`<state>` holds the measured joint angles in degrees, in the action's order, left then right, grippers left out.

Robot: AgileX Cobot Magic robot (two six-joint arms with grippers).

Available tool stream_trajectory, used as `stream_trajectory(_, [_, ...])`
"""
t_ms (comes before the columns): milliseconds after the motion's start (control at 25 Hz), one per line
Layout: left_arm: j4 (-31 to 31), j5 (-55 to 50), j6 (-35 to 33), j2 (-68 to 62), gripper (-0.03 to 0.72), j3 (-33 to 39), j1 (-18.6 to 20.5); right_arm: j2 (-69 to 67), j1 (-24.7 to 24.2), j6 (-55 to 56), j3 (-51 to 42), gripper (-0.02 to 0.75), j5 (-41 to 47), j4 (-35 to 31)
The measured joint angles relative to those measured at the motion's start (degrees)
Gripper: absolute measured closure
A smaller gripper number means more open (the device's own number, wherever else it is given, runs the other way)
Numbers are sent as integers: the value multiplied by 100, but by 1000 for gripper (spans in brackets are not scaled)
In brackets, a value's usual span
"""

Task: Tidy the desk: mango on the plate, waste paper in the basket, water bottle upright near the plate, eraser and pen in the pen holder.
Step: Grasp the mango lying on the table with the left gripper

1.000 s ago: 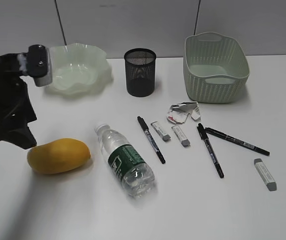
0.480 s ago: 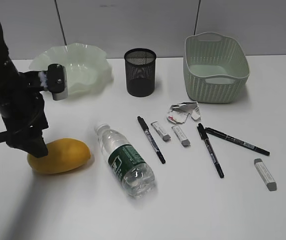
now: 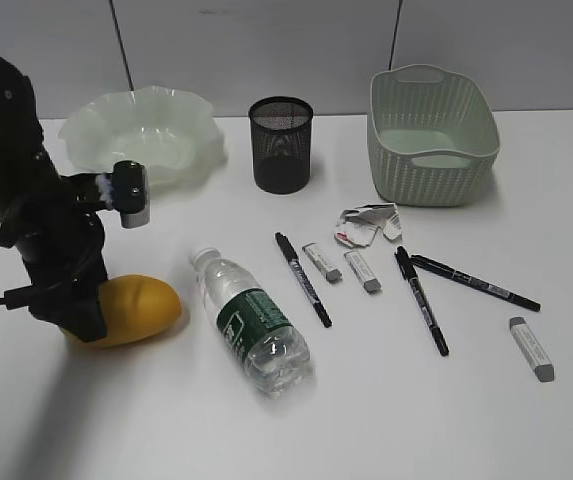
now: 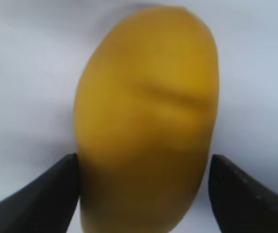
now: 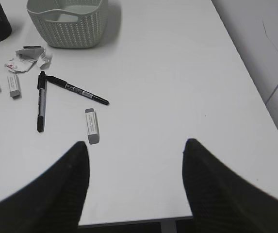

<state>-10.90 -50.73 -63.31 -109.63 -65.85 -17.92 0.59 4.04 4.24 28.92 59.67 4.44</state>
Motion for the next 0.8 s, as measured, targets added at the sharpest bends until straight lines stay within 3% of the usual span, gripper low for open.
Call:
stream_trajectory(240, [0, 157, -11, -201, 70, 0, -62, 0, 0, 0, 0, 249, 0, 0])
stream_trajectory(400, [-7, 186, -16, -201, 115, 0, -68, 0, 0, 0, 0, 249, 6, 0])
stream_trajectory(800, [237, -103, -16, 269, 117, -3, -68, 0, 0, 0, 0, 249, 0, 0])
